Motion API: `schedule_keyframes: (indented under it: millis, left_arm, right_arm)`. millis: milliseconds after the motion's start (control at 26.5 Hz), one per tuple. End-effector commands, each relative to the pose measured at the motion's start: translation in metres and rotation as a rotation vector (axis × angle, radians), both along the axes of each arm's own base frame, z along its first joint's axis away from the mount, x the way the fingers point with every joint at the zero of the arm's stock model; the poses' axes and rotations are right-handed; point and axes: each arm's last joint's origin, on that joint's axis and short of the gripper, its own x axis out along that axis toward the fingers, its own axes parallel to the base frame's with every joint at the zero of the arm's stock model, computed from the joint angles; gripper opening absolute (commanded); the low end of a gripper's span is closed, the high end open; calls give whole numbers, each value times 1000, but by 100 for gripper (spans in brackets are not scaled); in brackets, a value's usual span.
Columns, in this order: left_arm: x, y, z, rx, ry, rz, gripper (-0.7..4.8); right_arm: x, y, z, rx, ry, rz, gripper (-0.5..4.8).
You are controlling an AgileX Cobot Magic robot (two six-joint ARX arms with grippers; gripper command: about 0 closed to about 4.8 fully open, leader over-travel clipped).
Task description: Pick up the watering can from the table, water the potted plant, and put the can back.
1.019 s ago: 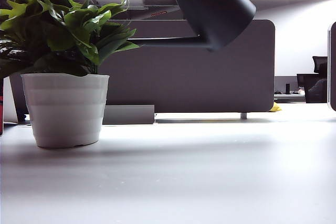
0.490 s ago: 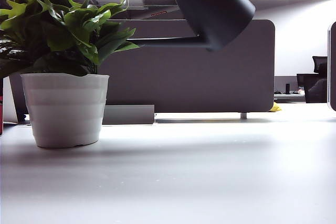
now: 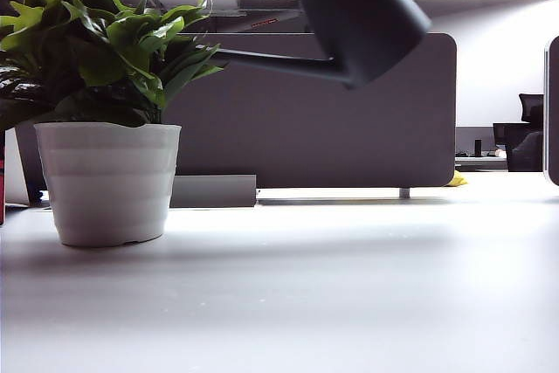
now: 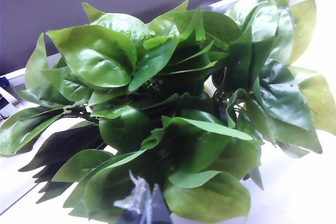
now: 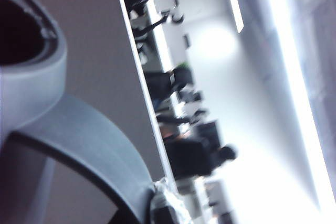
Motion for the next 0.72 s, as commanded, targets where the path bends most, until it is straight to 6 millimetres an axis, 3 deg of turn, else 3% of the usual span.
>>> schedule_keyframes:
  millis: [38, 226, 377, 528, 717]
  left_arm:
    - [0, 0, 3, -7, -18, -3, -5]
    - [1, 0, 6, -52, -43, 10, -5]
    - [2, -2, 12, -120, -90, -33, -5]
    - [3, -3, 16, -146, -124, -69, -5]
    - [3, -5, 17, -197, -114, -114, -5]
  right_arm:
    - [-28, -21, 52, 264, -175, -4, -5]
    - [-42, -45, 66, 601, -67, 27, -5]
    - [-55, -51, 58, 758, 78, 22, -5]
    - [-73, -53, 25, 884, 109, 66, -5]
    - [-102, -56, -47, 982, 93, 113, -5]
